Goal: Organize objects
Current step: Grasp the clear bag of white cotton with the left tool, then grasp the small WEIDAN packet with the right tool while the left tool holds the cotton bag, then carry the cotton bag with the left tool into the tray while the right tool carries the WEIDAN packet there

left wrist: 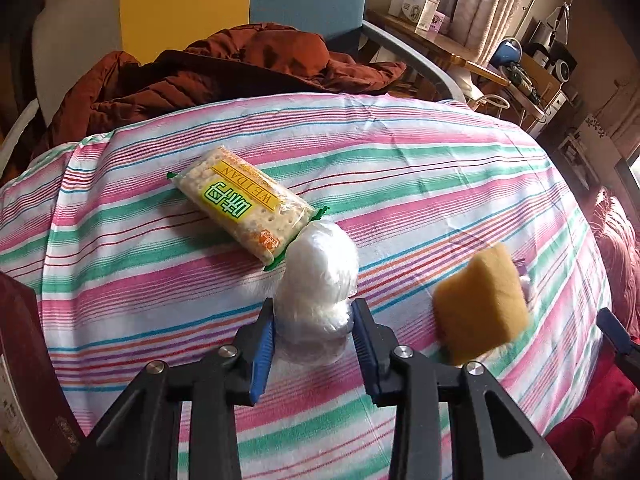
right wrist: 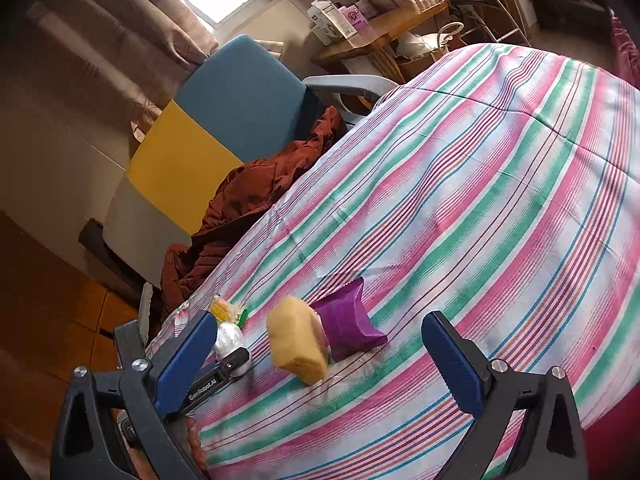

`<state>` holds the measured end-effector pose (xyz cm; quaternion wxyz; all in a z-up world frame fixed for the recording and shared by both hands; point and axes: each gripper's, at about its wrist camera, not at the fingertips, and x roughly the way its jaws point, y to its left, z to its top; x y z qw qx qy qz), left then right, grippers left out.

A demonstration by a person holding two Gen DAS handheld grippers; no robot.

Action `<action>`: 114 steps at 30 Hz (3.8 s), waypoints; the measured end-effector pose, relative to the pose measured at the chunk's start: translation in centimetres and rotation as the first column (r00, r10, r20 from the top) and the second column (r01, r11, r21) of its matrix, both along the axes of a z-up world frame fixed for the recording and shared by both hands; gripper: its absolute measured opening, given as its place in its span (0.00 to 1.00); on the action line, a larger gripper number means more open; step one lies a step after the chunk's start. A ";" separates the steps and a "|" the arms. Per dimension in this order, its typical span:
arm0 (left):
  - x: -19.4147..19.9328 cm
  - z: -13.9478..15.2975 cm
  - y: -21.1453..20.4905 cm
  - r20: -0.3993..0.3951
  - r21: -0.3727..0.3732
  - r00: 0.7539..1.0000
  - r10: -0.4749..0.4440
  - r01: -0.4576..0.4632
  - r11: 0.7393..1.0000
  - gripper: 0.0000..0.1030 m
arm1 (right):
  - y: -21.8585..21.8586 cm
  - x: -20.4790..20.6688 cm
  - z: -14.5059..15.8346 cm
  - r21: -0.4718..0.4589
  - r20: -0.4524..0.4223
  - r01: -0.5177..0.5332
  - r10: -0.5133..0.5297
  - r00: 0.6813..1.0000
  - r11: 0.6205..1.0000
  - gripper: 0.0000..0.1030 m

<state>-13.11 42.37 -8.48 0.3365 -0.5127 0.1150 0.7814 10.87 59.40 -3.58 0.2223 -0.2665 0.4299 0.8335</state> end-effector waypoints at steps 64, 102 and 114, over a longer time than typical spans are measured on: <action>6.8 8.9 -31.3 -0.129 0.236 0.917 0.377 -0.341 0.910 0.35 | -18.5 -14.0 -6.7 0.096 0.421 -0.667 0.577 0.700 0.739 0.46; 8.2 8.0 -42.5 -0.076 0.306 0.818 0.571 -0.526 0.794 0.35 | -34.4 -16.2 1.4 0.230 0.257 -0.793 0.751 0.608 0.563 0.47; 7.7 7.5 -42.3 -0.064 0.307 0.825 0.562 -0.519 0.797 0.35 | -39.0 -21.7 1.6 0.249 0.270 -0.813 0.768 0.580 0.526 0.47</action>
